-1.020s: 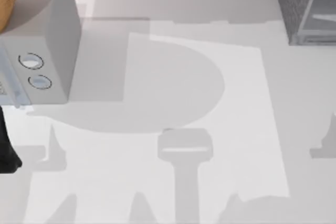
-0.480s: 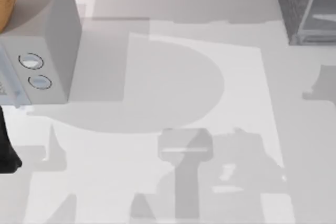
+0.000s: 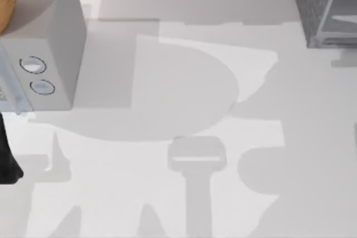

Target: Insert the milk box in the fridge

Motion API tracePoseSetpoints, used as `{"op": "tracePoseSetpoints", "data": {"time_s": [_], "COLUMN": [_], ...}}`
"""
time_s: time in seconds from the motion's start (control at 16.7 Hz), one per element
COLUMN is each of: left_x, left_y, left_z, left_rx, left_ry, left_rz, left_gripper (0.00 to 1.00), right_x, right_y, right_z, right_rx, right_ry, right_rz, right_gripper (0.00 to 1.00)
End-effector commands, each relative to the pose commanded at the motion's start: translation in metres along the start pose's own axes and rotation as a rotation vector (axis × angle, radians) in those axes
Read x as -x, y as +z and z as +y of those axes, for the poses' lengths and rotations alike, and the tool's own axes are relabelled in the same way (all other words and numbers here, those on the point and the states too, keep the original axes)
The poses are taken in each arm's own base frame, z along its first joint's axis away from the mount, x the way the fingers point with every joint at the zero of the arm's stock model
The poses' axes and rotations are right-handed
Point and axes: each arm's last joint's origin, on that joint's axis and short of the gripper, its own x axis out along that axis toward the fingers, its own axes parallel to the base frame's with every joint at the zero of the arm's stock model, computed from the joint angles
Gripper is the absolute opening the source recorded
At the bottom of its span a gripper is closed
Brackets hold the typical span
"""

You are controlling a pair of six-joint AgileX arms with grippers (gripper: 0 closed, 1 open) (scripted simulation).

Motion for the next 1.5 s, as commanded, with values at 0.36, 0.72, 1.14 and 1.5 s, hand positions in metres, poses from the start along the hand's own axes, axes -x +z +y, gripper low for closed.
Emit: {"op": "tracePoseSetpoints", "data": {"time_s": [0.36, 0.72, 1.14, 1.5], "left_x": [0.000, 0.000, 0.000, 0.000], "left_y": [0.000, 0.000, 0.000, 0.000], "left_z": [0.000, 0.000, 0.000, 0.000], "left_rx": [0.000, 0.000, 0.000, 0.000], "left_ry": [0.000, 0.000, 0.000, 0.000], "left_rz": [0.000, 0.000, 0.000, 0.000], "left_gripper": [1.00, 1.00, 1.00, 1.00], "right_x": [-0.047, -0.053, -0.068, -0.099], "right_y": [-0.060, -0.072, -0.072, -0.066], "right_z": [-0.030, -0.035, -0.035, -0.037], "right_rx": [0.006, 0.007, 0.002, 0.003], "right_ry": [-0.006, -0.007, -0.003, -0.003], "right_rz": [-0.022, -0.026, -0.023, -0.027], "right_gripper": [0.00, 0.00, 0.00, 0.00]}}
